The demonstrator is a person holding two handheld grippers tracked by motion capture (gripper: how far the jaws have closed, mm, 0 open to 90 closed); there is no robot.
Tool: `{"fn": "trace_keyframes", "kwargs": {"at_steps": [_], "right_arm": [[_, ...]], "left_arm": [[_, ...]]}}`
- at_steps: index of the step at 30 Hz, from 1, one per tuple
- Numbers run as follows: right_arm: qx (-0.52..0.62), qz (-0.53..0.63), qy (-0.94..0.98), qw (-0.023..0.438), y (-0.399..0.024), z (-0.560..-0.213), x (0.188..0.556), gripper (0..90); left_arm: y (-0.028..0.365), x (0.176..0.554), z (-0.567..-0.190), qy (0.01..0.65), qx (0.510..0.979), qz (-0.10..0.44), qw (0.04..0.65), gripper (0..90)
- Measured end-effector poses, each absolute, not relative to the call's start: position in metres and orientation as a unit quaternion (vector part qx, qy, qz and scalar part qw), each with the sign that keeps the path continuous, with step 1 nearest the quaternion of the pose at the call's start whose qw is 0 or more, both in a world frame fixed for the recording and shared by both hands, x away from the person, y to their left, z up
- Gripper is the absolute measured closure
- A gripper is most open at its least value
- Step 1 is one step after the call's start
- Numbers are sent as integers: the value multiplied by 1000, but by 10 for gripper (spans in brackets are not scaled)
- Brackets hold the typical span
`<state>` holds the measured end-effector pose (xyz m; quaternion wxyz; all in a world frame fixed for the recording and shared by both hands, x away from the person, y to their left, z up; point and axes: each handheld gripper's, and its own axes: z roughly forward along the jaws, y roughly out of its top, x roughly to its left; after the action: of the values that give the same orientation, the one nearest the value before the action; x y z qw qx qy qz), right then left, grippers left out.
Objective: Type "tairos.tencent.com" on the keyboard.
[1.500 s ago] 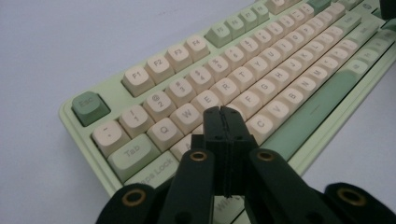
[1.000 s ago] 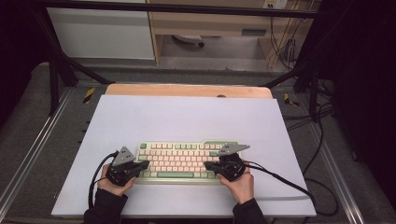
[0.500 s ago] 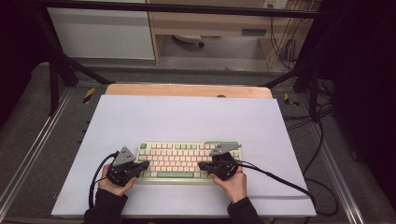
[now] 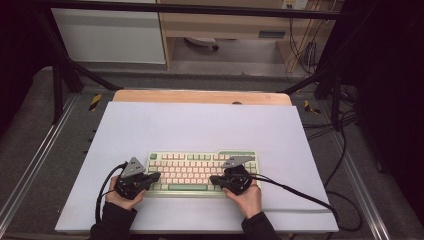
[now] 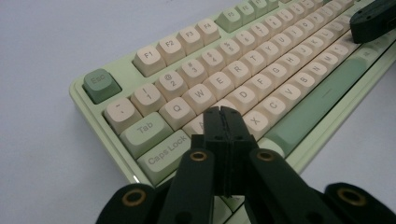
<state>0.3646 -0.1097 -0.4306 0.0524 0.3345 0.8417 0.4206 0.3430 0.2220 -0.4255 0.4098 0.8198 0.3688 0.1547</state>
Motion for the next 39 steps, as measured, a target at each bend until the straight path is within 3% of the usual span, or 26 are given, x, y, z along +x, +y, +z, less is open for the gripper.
{"fn": "trace_keyframes", "kwargs": {"at_steps": [39], "right_arm": [[348, 420, 835, 73, -129, -420, 365, 900]], "left_arm": [[214, 343, -424, 360, 824, 155, 410, 899]]}}
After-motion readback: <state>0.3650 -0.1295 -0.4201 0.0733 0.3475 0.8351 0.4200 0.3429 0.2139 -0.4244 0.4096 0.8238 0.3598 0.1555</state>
